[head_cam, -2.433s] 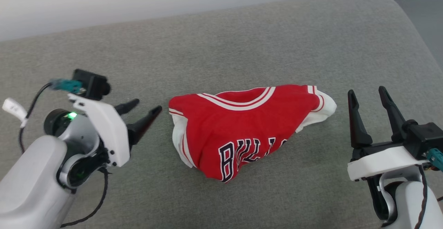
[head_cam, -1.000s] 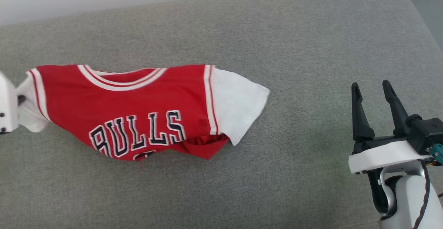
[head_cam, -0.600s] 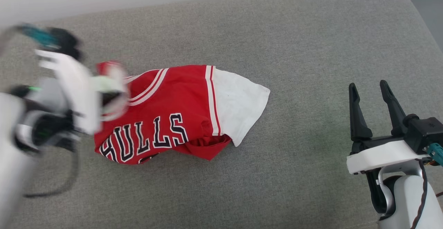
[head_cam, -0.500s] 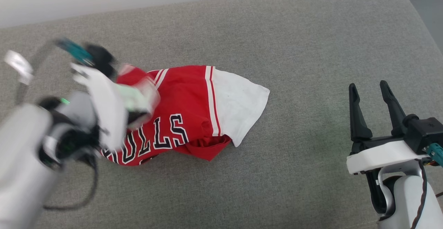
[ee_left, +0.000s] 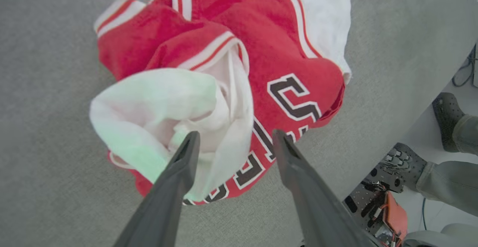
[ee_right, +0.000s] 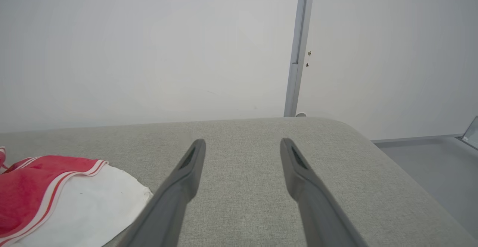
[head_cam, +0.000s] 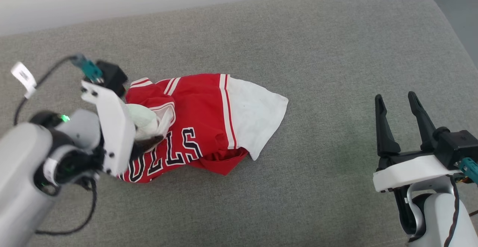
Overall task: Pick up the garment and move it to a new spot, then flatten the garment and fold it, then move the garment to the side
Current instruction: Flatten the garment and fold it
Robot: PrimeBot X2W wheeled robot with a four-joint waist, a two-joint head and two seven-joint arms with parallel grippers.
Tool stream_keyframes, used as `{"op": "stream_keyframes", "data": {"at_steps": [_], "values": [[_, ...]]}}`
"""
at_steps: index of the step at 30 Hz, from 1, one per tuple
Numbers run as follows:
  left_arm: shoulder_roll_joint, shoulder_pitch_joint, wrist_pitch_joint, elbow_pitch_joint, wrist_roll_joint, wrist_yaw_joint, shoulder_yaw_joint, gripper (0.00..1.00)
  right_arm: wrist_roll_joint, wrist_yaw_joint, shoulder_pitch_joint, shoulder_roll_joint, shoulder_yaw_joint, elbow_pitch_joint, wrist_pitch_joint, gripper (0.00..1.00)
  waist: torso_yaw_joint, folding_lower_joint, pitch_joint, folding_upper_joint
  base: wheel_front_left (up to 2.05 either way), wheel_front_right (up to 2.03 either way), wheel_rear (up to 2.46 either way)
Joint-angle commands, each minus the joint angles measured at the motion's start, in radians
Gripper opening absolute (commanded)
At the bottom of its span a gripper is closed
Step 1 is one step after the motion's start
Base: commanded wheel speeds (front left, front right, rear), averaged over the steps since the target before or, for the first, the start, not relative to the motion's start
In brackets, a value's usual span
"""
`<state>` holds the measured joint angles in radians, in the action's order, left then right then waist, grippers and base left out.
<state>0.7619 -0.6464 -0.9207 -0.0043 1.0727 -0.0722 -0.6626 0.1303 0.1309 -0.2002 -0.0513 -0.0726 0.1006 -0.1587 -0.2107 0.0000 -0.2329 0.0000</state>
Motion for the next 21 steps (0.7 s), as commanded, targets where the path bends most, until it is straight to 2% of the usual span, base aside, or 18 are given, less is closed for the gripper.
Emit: {"op": "stream_keyframes", "data": {"at_steps": [1,6,11,15,17,18,21], "values": [[0.013,-0.025,-0.003,-0.013,-0.009,-0.009,0.011,1.00,-0.006,0.000,0.006,0.001,-0.003,-0.002,-0.002,1.00,0.000,0.0000,0.002,0.0000,0.00,0.00,0.00],[0.036,-0.067,-0.007,-0.006,-0.064,-0.007,0.003,1.00,0.006,0.000,0.009,0.001,0.002,-0.004,-0.006,1.00,-0.004,0.0000,0.004,0.0000,0.00,0.00,0.00],[0.012,-0.076,0.009,0.047,-0.086,0.013,-0.021,1.00,0.013,0.000,0.000,0.001,0.008,-0.002,-0.010,1.00,-0.010,0.0000,-0.001,0.0000,0.00,0.00,0.00],[-0.020,-0.084,0.042,0.116,-0.103,0.046,-0.042,1.00,0.014,0.000,-0.008,0.001,0.011,-0.001,-0.012,1.00,-0.012,0.0000,-0.009,0.0000,0.00,0.00,0.00],[-0.029,-0.089,0.056,0.138,-0.110,0.057,-0.043,0.96,0.011,0.000,-0.009,0.001,0.013,0.000,-0.014,1.00,-0.011,0.0000,-0.011,0.0000,0.00,0.00,0.00],[-0.043,-0.093,0.078,0.182,-0.111,0.075,-0.044,0.00,0.010,0.000,-0.010,0.001,0.018,0.004,-0.021,1.00,-0.011,0.0000,-0.013,0.0000,0.00,0.00,0.00],[-0.053,-0.100,0.094,0.215,-0.100,0.089,-0.035,0.00,0.008,0.000,-0.012,0.001,0.020,0.009,-0.022,1.00,-0.010,0.0000,-0.012,0.0000,0.00,0.00,0.00]]}}
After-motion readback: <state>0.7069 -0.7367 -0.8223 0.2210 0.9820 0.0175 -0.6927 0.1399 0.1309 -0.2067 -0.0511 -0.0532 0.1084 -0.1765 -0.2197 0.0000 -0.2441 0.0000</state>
